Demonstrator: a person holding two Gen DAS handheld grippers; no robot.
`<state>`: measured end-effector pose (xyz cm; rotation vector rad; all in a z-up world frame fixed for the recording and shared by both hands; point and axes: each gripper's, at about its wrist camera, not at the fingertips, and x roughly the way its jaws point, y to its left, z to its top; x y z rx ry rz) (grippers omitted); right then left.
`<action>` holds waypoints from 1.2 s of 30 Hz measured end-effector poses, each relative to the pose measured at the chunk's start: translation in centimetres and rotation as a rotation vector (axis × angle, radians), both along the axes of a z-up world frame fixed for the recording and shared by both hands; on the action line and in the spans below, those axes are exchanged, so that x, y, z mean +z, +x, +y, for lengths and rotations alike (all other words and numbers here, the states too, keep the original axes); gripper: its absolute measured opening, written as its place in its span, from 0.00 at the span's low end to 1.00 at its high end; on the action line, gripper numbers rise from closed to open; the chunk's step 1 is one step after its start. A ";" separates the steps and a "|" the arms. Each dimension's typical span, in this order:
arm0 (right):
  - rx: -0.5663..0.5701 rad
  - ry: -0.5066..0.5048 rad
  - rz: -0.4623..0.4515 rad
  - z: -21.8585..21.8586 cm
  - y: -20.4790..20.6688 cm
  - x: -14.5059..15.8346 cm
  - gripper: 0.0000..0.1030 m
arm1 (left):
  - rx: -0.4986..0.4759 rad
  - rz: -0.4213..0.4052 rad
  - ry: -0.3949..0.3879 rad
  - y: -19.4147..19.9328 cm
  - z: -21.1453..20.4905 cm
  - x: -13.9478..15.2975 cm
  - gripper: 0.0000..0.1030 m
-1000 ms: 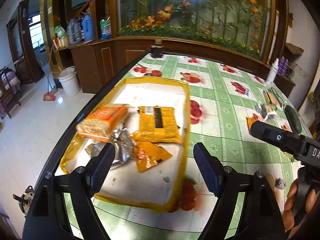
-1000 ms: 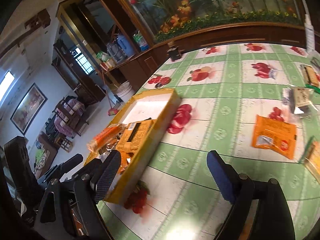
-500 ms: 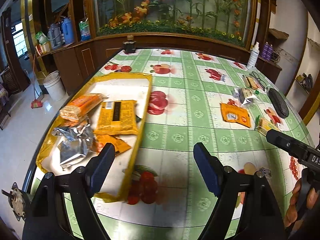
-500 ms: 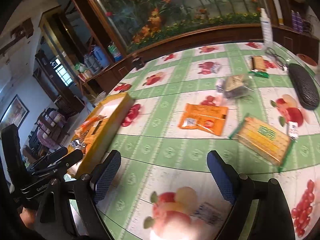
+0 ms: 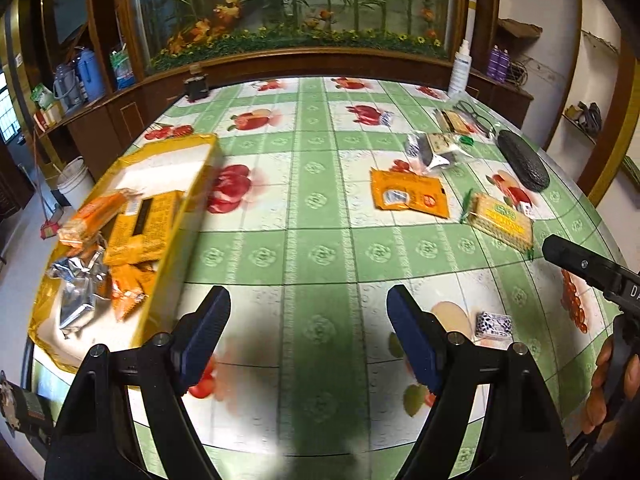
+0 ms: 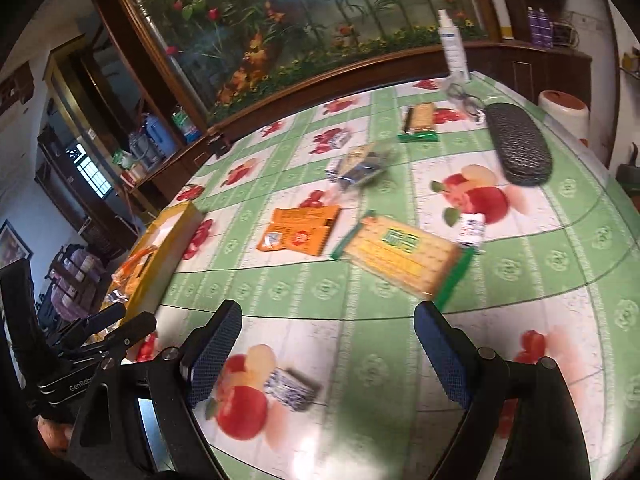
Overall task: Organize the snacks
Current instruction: 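Move both tools back toward the remaining snacks on the table, then grasp the orange Xudong pack with the left gripper while the right grasps the Weidan cracker pack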
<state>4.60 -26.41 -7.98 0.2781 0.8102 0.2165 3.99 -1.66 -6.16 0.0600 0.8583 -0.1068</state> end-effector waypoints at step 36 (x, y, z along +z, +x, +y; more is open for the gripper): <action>0.246 -0.139 0.124 -2.3 8.7 -2.8 0.87 | -0.749 0.243 0.224 15.3 -12.1 -4.5 0.79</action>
